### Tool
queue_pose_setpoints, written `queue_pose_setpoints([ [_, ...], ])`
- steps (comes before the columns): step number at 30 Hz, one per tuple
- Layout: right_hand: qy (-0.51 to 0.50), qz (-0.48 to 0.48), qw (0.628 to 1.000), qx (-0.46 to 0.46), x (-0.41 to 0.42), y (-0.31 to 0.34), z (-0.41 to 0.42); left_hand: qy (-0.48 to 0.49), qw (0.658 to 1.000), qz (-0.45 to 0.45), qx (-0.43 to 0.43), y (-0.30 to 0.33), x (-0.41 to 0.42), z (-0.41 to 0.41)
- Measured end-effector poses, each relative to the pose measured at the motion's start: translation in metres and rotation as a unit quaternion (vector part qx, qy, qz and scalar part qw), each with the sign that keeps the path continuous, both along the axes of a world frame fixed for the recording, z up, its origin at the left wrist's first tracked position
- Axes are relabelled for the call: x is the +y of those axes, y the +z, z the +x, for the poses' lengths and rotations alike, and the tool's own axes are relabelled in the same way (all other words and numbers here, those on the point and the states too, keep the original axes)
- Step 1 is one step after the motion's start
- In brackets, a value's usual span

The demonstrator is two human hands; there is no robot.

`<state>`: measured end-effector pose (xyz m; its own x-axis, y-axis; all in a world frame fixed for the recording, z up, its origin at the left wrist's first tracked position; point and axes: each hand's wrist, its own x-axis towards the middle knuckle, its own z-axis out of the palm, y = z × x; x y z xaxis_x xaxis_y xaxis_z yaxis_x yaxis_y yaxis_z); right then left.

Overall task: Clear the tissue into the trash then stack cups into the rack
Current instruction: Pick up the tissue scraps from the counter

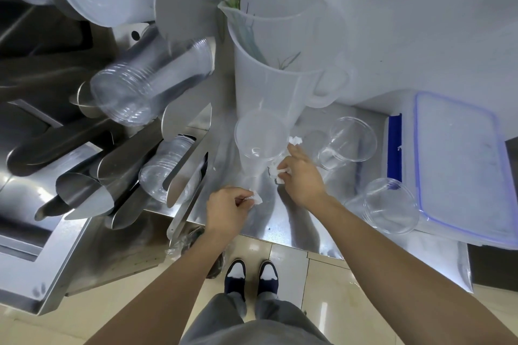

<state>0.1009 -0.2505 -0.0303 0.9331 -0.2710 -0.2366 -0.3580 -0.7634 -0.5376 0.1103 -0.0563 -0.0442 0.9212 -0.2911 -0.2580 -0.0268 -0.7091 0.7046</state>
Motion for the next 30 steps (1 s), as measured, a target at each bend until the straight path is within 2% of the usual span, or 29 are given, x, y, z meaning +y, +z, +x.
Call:
queue_pose_setpoints([
  [5, 0.001, -0.022, 0.999, 0.048, 0.001, -0.001, 0.000, 0.009, 1.000, 0.000, 0.014, -0.004, 0.000, 0.001],
  [16, -0.023, -0.043, 0.999, 0.010, 0.008, -0.004, -0.035, 0.017, 1.000, 0.001, 0.020, -0.005, -0.003, 0.001],
  [23, -0.030, -0.052, 0.998, 0.026, 0.013, 0.002, -0.055, 0.024, 1.000, -0.001, 0.007, -0.002, -0.005, -0.005],
  [30, -0.030, -0.035, 0.999, 0.023, 0.015, 0.001, -0.066, 0.060, 0.996, -0.051, 0.031, 0.000, -0.008, -0.014],
])
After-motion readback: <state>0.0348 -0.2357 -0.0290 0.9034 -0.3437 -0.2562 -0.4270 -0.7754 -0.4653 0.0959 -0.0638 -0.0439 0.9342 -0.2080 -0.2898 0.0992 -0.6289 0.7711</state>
